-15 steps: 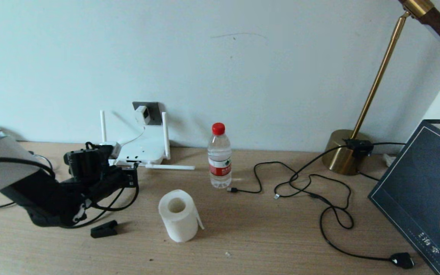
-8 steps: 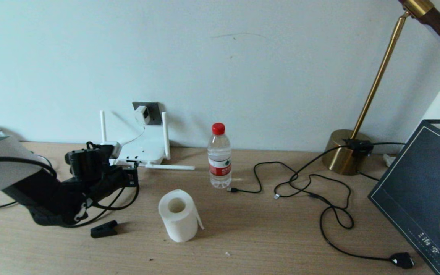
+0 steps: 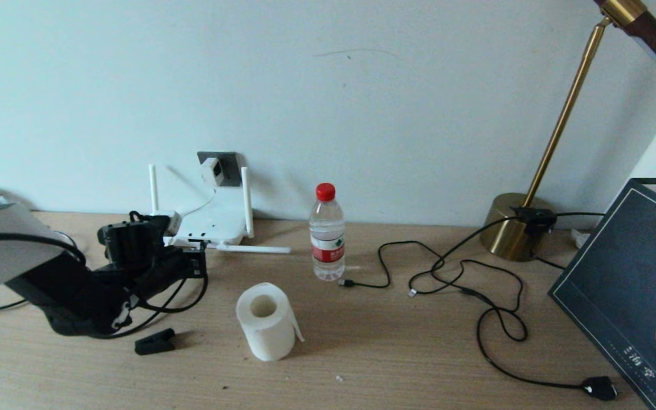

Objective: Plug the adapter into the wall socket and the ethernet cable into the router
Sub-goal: Align cable and router interface

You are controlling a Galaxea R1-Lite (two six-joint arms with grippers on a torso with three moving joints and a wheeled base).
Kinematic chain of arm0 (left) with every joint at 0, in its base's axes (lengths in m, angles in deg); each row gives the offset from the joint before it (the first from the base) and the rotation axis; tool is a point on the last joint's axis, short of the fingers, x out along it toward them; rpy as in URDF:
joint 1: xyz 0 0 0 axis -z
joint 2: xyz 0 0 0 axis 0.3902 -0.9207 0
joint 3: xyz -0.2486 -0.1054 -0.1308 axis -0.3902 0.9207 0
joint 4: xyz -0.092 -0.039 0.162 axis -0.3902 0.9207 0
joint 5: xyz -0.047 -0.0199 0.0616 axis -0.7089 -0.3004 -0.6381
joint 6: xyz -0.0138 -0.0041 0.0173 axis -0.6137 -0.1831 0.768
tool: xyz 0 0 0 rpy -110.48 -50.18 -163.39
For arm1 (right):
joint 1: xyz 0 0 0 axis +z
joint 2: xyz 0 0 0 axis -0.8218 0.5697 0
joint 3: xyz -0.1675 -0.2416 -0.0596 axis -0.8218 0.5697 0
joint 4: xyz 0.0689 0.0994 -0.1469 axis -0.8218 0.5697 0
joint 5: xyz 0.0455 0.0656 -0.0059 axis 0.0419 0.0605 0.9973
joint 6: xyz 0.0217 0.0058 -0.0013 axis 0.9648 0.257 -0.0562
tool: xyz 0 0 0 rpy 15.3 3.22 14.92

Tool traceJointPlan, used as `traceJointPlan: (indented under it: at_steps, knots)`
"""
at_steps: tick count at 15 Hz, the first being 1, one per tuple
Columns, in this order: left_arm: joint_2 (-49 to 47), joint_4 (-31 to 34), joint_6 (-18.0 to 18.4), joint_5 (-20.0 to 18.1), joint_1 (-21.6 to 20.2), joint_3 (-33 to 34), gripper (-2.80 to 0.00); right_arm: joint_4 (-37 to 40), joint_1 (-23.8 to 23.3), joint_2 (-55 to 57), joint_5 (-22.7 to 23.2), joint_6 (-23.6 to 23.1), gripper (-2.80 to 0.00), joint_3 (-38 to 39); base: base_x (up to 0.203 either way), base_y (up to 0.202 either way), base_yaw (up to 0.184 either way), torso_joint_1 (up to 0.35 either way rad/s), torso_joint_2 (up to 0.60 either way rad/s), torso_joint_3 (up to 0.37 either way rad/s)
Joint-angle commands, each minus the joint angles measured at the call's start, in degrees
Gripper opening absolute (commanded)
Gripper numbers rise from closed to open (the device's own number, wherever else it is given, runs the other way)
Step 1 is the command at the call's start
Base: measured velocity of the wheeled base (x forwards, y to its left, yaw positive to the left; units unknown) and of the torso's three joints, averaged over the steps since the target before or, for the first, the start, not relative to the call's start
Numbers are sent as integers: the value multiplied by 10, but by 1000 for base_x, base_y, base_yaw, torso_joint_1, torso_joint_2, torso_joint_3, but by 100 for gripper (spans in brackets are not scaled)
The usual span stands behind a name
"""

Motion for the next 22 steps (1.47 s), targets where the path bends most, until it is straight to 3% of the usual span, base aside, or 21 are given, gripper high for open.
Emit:
traceJointPlan:
  at_steps: [1,22]
  knots:
    - [1,-3,0,0,0,0,-280,1,0,0,0,0,-280,0,0,0,0,0,0,0]
    - [-13,0,0,1,3,-23,-280,1,0,0,0,0,-280,0,0,0,0,0,0,0]
